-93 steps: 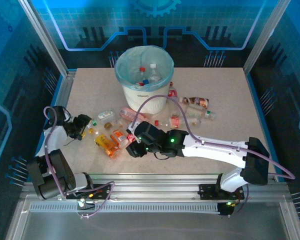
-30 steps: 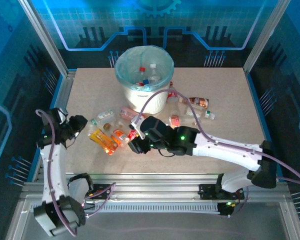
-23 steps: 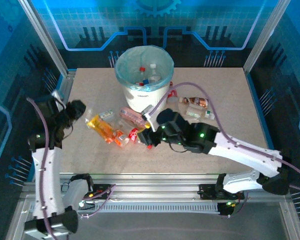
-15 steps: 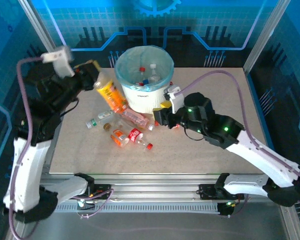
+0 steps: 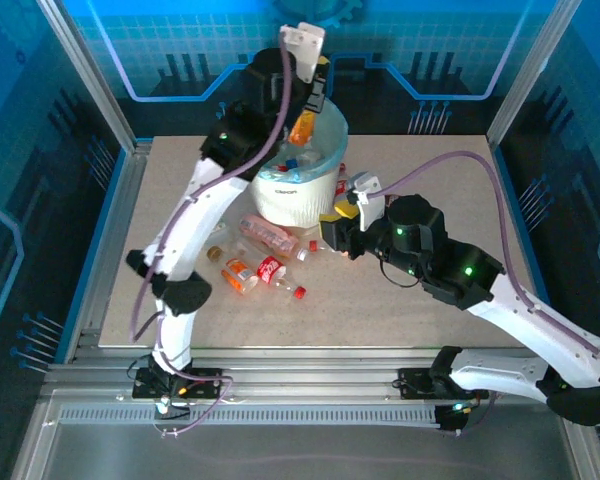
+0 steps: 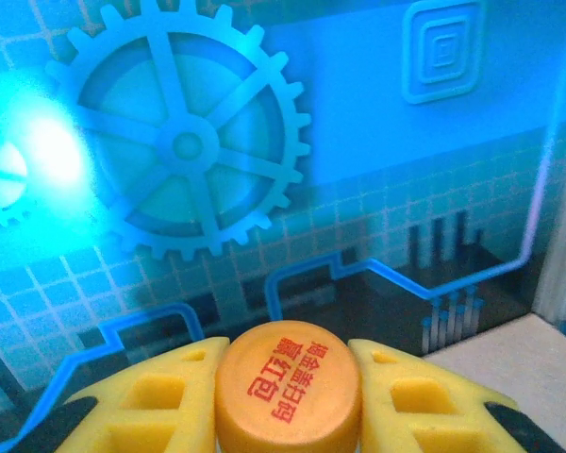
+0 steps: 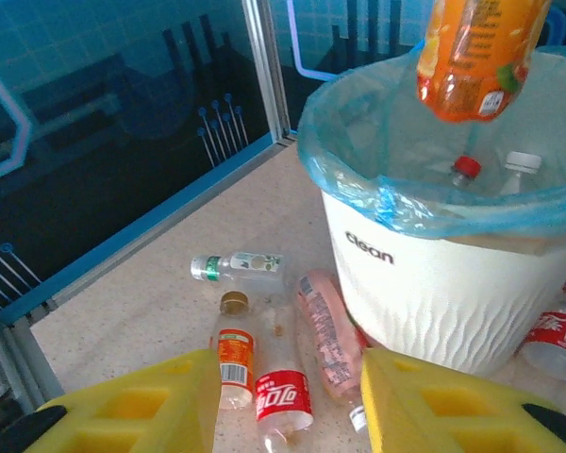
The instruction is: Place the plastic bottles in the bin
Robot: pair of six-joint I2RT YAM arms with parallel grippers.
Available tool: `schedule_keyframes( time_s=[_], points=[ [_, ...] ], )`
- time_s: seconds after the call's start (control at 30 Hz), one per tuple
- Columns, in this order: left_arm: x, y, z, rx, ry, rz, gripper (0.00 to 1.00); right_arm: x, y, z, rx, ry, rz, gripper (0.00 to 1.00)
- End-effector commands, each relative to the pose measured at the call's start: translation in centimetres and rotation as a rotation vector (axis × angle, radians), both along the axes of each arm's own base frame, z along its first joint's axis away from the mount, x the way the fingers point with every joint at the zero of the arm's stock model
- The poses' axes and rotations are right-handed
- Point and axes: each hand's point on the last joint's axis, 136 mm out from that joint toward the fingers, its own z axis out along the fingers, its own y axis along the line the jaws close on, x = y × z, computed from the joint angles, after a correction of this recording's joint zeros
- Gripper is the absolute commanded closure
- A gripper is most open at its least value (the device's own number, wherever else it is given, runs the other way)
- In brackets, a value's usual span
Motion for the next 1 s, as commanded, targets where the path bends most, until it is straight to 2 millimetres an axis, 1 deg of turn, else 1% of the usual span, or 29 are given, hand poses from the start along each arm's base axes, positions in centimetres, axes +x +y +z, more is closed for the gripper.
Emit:
schedule_keyframes(
  time_s=[0.0,0.13,0.2,0.27,0.37,0.43,0.47,0.5,0.6,0.63,0.73,0.77,0.83,0.87,0.93,0.97],
  points=[
    [1.8,2.6,0.3,0.056,-0.037,0.138,1.0,0.6,-2.4,0.8,0.004,-0.041,-0.094,0.56],
    [4.3,3.2,-4.7,-0.017,0.1,0.128,1.0,1.2,-3.8,0.1,-0.006,-0.038,-0.139,0.56],
    [5.3,3.2,-7.2,-0.073,0.183,0.096,1.0,1.5,-4.0,-0.4,-0.009,-0.024,-0.149,0.56],
    [5.9,3.2,-9.1,-0.097,0.238,0.077,1.0,1.7,-3.9,-1.0,-0.012,-0.006,-0.145,0.56],
    [6.4,3.2,-11.8,-0.138,0.322,0.052,1.0,1.8,-3.5,-1.7,-0.015,0.019,-0.134,0.55],
    [6.7,3.5,-14.1,-0.185,0.39,0.046,1.0,2.0,-3.3,-2.1,-0.017,0.03,-0.132,0.55],
    [6.8,3.6,-14.8,-0.206,0.407,0.04,0.99,2.0,-3.1,-2.3,-0.017,0.037,-0.128,0.55],
    [6.8,3.5,-16.1,-0.217,0.432,0.026,0.99,2.0,-3.1,-2.4,-0.015,0.04,-0.126,0.55],
    [6.9,2.9,-18.8,-0.216,0.432,-0.009,0.98,2.1,-3.0,-2.7,-0.016,0.054,-0.12,0.54],
    [6.9,2.9,-19.5,-0.214,0.431,-0.011,0.95,2.1,-3.0,-2.8,-0.018,0.059,-0.122,0.54],
    [7.1,3.1,-21.5,-0.204,0.448,-0.003,0.88,2.1,-3.4,-3.1,-0.027,0.066,-0.128,0.54],
    [7.2,3.2,-21.9,-0.206,0.455,0.0,0.85,2.1,-3.6,-3.2,-0.03,0.067,-0.133,0.54],
    [7.3,3.4,-22.3,-0.219,0.466,0.001,0.83,2.1,-4.0,-3.5,-0.034,0.072,-0.144,0.54],
    [7.4,3.4,-22.3,-0.229,0.468,0.0,0.78,2.1,-4.1,-3.5,-0.031,0.073,-0.149,0.54],
    [7.5,3.3,-21.8,-0.244,0.461,-0.016,0.59,2.1,-4.3,-3.7,-0.03,0.077,-0.157,0.54],
    [7.4,3.2,-21.4,-0.249,0.456,-0.023,0.52,2.2,-4.4,-3.9,-0.031,0.081,-0.16,0.54]
  ],
)
